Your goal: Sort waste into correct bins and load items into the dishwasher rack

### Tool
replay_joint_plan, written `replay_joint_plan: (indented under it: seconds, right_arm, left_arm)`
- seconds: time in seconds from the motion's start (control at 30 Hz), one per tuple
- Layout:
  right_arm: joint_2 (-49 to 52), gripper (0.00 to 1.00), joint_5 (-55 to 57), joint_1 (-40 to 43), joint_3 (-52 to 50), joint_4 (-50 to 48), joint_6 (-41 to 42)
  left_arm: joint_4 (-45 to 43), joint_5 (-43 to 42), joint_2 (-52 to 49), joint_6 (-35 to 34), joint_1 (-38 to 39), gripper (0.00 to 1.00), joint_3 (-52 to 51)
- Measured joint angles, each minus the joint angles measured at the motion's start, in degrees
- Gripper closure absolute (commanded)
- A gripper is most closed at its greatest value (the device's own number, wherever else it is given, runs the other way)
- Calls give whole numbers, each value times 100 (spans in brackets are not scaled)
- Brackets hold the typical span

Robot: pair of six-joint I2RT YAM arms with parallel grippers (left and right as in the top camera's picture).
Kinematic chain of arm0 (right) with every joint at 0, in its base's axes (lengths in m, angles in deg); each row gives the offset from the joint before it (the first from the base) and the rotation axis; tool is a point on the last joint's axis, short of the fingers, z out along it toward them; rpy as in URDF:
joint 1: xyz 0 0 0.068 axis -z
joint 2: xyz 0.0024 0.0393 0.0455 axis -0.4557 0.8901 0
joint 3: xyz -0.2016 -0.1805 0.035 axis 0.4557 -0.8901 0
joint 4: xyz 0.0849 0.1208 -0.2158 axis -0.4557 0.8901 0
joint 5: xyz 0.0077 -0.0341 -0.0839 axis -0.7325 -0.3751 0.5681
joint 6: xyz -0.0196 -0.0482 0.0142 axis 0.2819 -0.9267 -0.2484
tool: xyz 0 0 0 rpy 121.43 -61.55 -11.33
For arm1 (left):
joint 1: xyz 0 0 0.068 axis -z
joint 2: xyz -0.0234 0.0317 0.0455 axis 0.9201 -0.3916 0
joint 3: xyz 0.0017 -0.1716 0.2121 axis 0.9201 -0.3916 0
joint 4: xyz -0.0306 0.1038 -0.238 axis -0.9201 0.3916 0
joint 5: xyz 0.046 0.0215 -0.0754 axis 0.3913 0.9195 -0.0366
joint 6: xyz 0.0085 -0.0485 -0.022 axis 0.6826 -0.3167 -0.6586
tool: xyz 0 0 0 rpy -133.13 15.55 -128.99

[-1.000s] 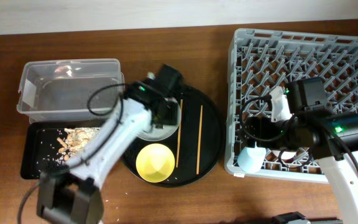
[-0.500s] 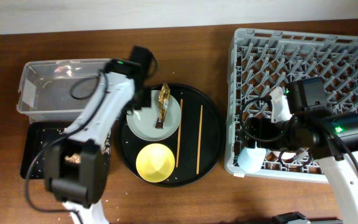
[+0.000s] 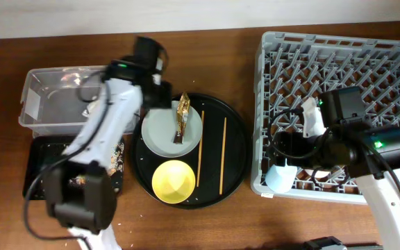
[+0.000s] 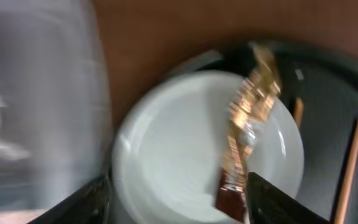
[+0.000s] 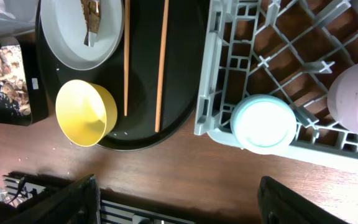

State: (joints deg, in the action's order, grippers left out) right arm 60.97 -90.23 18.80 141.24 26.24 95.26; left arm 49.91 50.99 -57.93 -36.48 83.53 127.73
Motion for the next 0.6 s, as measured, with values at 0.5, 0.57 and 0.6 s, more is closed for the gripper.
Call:
replay_joint_plan:
  seconds: [0.5,0.57,0.6]
  right_arm:
    - [0,17,0,2,0,13,0]
    - [0,16,0,2,0,13,-2]
    - [0,16,2,2,0,15,0]
  left_arm:
    - [1440,546,-592,-708,531,100,953]
    - [1423,951,-4,-916,-365,85,1104]
    - [1357,1064,90,-960,-789,69,1143]
